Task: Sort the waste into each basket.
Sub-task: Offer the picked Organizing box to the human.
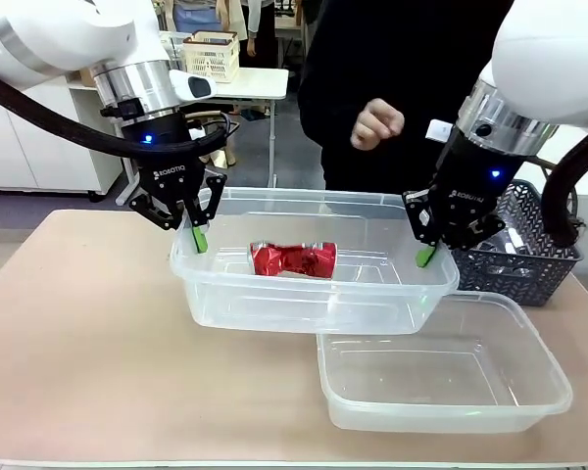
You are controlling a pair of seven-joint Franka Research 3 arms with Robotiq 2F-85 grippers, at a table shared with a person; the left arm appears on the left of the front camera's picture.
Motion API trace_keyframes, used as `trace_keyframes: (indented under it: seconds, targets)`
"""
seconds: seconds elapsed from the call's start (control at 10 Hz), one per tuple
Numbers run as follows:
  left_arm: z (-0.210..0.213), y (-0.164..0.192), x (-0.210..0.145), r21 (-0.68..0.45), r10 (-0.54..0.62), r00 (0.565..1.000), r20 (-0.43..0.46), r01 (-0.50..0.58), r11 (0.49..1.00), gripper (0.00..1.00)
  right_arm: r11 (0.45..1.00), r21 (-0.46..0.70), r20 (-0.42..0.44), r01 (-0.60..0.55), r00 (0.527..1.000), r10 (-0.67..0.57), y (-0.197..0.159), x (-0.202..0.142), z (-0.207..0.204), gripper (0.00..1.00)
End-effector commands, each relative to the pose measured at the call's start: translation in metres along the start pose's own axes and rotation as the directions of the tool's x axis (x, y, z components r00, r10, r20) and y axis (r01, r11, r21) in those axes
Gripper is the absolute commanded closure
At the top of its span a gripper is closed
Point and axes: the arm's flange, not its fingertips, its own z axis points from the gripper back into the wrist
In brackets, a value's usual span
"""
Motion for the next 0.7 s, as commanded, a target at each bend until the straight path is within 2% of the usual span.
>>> trace_keyframes:
  seconds: [0.0, 0.6]
  targets:
    - [0.0094, -0.0033, -0.0002, -0.03, 0.002, 1.0, -0.002, -0.002, 1.0, 0.96, 1.0, -0.006, -0.005, -0.009, 1.0, 0.009, -0.0016, 0.0009, 0.0011, 0.96]
    - [0.0094, -0.0033, -0.0002, -0.03, 0.002, 1.0, -0.002, -0.002, 1.0, 0.96, 1.0, -0.006, -0.005, -0.009, 1.0, 0.009, -0.0016, 0.0009, 0.0011, 0.96]
